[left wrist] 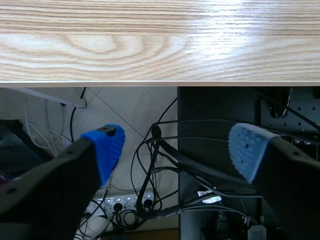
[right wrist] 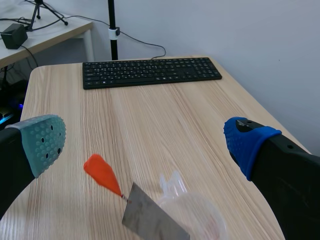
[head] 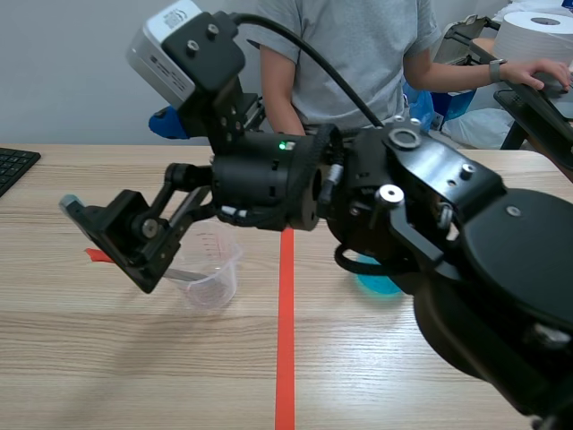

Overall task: Do the redox reaction experiment.
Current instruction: 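Return to the home posture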

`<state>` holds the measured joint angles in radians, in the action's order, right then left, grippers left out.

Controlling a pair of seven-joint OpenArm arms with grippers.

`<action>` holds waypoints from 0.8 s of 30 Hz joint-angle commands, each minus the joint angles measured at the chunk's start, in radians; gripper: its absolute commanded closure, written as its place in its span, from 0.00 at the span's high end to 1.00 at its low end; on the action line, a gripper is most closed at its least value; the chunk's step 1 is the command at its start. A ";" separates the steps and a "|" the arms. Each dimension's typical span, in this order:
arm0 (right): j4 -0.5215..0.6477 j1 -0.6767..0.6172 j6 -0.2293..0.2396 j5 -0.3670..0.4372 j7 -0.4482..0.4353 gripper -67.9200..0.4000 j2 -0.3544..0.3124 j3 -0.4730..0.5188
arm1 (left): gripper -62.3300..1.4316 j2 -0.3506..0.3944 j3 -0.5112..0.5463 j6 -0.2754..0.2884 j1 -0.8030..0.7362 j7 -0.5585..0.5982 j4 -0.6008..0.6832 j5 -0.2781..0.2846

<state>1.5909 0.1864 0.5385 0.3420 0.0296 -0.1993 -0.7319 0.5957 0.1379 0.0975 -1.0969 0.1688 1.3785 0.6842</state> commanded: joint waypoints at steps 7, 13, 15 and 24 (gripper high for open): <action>0.238 -0.193 -0.072 0.038 -0.044 1.00 -0.195 0.190 | 1.00 -0.003 -0.003 0.001 0.003 0.014 0.008 0.005; 0.412 -0.427 -0.113 0.151 -0.045 1.00 -0.364 0.370 | 1.00 -0.003 -0.003 0.001 0.003 0.014 0.008 0.009; 0.461 -0.512 -0.132 0.181 -0.044 1.00 -0.407 0.425 | 1.00 -0.003 -0.003 0.001 0.003 0.014 0.008 0.009; 0.631 -0.884 -0.166 0.194 -0.063 1.00 -0.463 0.666 | 1.00 -0.002 -0.003 0.001 0.003 0.014 0.008 0.008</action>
<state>2.2024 -0.6941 0.3771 0.5251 -0.0177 -0.6674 -0.0704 0.5957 0.1379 0.0975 -1.0969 0.1688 1.3785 0.6891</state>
